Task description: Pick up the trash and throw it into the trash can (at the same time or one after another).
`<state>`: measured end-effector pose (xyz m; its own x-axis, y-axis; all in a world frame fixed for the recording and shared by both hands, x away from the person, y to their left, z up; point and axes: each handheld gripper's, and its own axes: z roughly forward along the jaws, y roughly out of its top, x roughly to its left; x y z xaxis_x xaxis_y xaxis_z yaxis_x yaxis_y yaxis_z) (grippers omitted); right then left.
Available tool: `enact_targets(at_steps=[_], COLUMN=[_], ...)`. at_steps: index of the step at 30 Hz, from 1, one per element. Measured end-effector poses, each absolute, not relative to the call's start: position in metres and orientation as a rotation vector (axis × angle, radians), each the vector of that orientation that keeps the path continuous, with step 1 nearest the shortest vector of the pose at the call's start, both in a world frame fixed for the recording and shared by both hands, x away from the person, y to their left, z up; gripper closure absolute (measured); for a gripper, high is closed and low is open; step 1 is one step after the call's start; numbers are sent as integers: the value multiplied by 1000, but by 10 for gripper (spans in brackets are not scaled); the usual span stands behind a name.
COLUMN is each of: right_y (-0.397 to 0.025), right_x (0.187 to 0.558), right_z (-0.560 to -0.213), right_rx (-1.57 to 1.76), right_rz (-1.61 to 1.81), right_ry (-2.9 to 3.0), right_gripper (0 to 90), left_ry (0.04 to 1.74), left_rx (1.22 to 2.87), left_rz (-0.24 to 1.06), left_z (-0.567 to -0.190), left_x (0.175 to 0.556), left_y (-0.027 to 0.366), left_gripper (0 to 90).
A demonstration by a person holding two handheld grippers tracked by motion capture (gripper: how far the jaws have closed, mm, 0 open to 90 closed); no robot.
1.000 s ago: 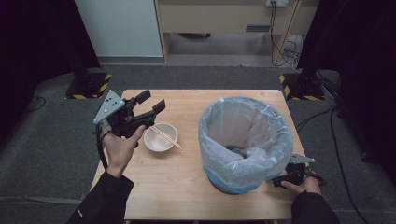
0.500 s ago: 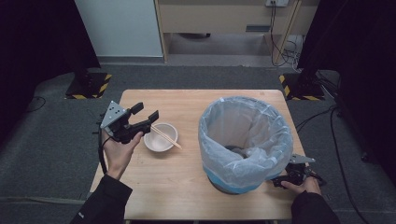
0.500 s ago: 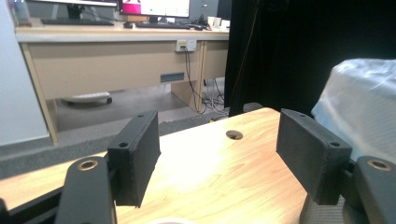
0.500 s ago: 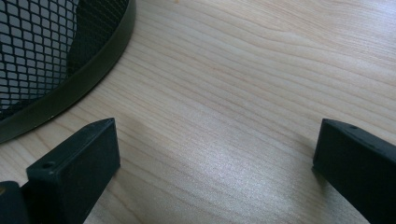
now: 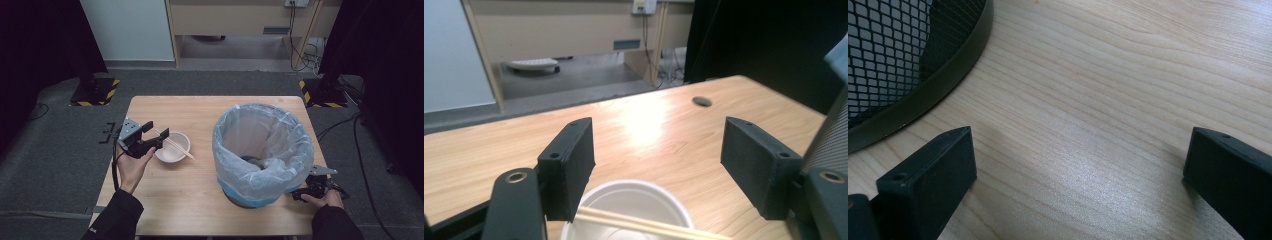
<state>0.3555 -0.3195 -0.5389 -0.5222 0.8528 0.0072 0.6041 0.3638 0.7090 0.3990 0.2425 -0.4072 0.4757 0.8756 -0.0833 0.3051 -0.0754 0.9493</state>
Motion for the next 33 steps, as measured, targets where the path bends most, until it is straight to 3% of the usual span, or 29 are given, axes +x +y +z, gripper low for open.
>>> enact_targets(at_steps=[33], right_y=[-319], right_x=[355], right_z=[-539], right_rx=[1275], right_rz=[949], right_ry=[2269], right_gripper=[8], left_ry=[1184], left_rx=[1852], left_rz=[612], left_z=[-479], left_x=[434], left_y=[226], left_gripper=[343])
